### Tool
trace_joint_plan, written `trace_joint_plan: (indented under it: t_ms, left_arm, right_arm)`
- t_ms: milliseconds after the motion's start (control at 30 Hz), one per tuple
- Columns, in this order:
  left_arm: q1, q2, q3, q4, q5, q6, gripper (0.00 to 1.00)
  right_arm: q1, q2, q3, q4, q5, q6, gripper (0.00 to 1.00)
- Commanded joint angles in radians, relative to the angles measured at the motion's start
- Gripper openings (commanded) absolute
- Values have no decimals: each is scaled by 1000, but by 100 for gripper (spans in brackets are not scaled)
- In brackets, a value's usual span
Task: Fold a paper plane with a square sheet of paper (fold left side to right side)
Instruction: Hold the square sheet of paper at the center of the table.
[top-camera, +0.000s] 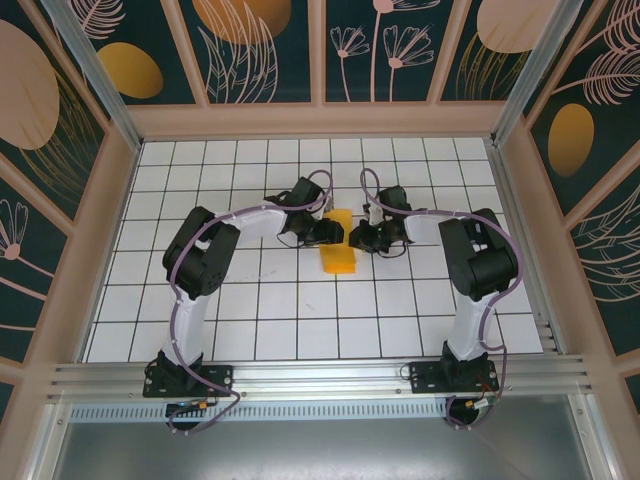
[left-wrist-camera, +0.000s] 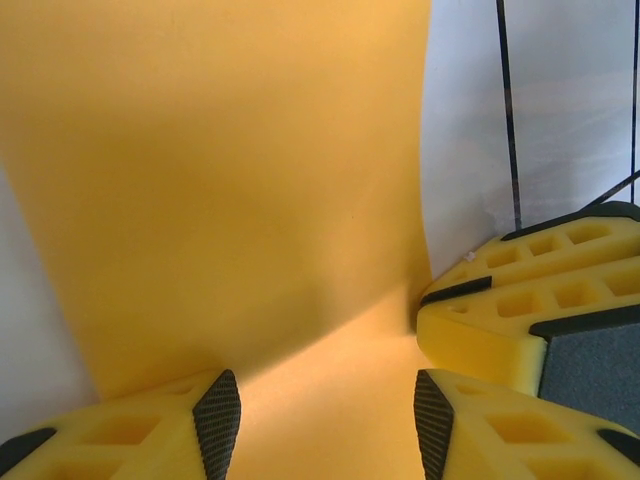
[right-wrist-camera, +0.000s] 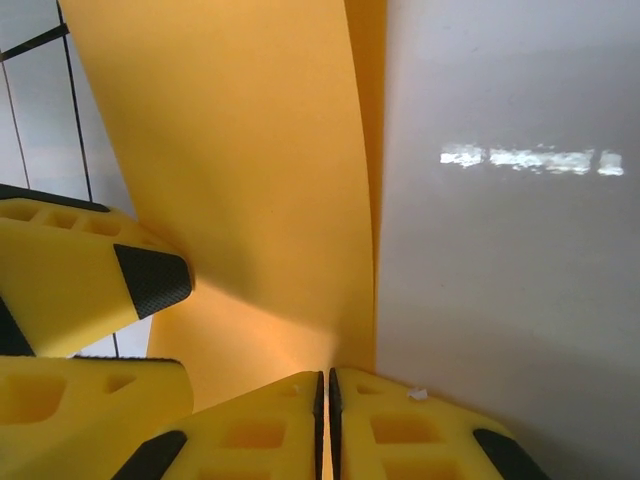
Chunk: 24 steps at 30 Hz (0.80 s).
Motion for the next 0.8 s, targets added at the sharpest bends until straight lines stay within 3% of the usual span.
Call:
trace_joint_plan:
  t_ms: [0, 167, 767]
  left_arm:
    - [4, 33, -54, -23, -26, 18, 53]
    - [3, 27, -83, 0, -19, 6, 52]
    - [2, 27, -88, 9, -12, 13, 52]
  right_arm:
    - [-20, -51, 9, -7, -61, -5, 15]
    - [-51, -63, 93, -17, -89, -1, 15]
    - [-11, 222, 299, 25, -149, 52, 14]
